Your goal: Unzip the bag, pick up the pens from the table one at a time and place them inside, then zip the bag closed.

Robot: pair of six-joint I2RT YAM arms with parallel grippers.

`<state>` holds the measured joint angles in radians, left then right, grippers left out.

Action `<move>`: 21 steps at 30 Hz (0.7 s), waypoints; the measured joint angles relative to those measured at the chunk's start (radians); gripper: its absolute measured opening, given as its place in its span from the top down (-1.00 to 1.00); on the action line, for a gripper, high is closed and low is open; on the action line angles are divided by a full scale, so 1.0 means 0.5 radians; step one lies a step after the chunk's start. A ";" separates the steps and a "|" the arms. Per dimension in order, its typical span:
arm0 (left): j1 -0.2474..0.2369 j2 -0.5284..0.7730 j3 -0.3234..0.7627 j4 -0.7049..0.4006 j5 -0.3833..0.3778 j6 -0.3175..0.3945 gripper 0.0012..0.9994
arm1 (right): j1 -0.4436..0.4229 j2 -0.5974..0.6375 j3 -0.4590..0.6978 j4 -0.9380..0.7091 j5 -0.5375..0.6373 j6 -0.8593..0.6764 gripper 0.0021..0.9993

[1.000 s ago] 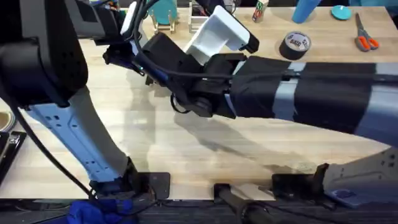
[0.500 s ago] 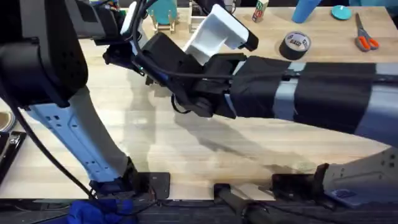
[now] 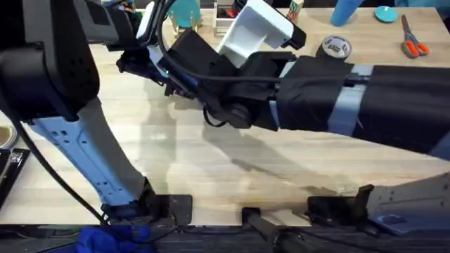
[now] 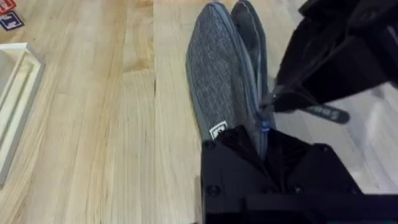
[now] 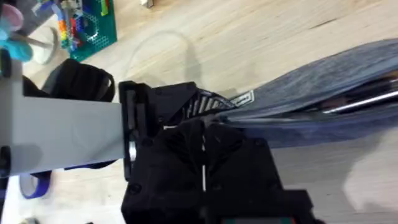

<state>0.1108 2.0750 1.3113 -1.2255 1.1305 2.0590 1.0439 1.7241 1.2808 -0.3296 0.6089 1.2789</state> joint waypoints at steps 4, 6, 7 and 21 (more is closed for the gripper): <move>0.000 0.000 0.000 0.000 0.000 0.000 0.92 | 0.000 -0.002 0.000 -0.039 0.025 -0.001 0.94; 0.000 0.000 0.000 0.000 -0.001 0.000 0.92 | 0.000 -0.002 0.000 -0.067 0.052 -0.001 0.94; 0.000 0.000 0.000 0.000 -0.001 0.000 0.92 | 0.000 -0.002 0.000 -0.085 0.067 -0.001 0.94; 0.000 0.000 0.000 0.000 0.000 0.000 0.92 | 0.000 -0.047 0.000 -0.283 0.244 -0.001 0.94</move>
<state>0.1108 2.0750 1.3113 -1.2255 1.1305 2.0590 1.0439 1.7006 1.2808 -0.4712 0.7307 1.2781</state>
